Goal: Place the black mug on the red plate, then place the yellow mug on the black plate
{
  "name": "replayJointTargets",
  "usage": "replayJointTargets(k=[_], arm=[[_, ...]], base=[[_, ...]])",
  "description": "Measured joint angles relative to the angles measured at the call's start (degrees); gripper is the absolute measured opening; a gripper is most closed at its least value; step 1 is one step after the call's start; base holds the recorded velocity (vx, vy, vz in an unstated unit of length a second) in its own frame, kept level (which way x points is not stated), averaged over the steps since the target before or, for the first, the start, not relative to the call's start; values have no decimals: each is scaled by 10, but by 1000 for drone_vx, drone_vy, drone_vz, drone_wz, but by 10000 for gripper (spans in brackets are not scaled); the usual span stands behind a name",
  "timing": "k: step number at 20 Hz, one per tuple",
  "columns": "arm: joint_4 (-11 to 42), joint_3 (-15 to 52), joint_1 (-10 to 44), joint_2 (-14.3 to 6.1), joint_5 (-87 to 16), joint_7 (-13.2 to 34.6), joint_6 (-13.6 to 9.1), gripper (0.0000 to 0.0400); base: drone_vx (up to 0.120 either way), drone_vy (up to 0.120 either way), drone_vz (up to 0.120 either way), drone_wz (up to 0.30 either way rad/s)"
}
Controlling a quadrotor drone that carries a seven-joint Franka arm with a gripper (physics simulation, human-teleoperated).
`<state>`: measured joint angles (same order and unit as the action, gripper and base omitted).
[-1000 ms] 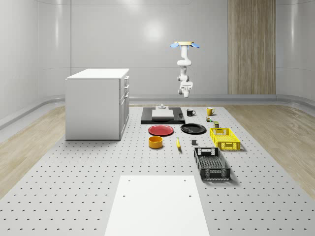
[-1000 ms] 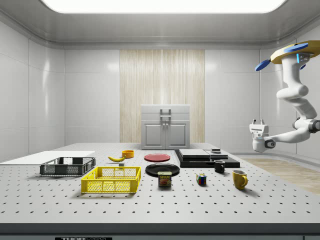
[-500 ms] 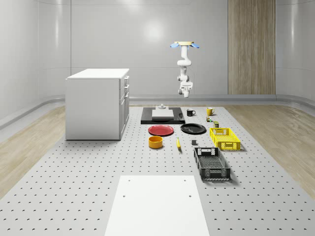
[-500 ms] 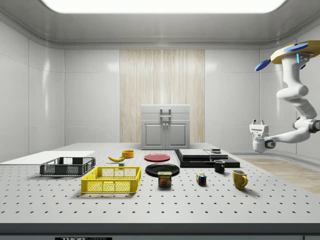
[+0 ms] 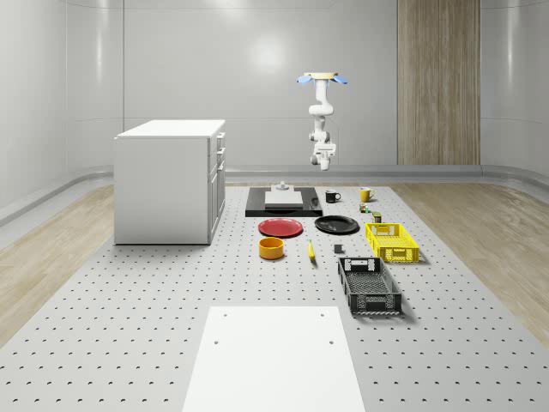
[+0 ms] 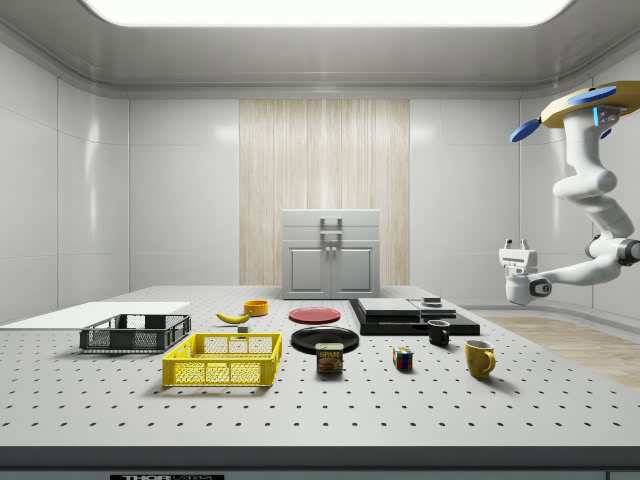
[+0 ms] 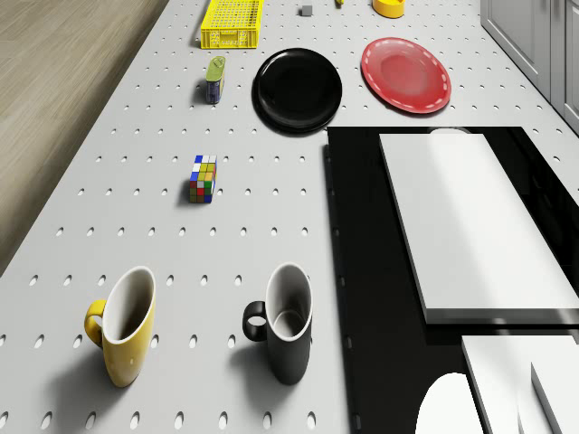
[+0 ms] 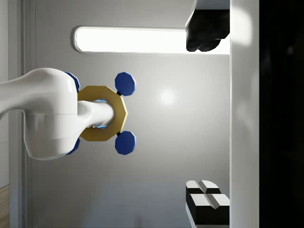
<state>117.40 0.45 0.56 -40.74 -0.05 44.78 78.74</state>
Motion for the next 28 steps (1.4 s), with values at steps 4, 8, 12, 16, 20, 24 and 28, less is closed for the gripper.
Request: replayJointTargets(k=[4,8,12,16,20,24,28], arm=[[1,2,1,-1,-2,0,2,400],[2,5,2,-2,-7,1,3,400],[4,12,4,-4,-16,2,5,400],[6,25,8,-5,-34,4,7,400],[9,50,16,-7,-70,9,9,400],[20,99,31,-10,-139,19,13,400],[55,187,60,-19,-266,38,19,400]], base=[[0,0,0,0],[0,0,0,0],[0,0,0,0],[0,0,0,0],[0,0,0,0],[0,0,0,0],[0,0,0,0]])
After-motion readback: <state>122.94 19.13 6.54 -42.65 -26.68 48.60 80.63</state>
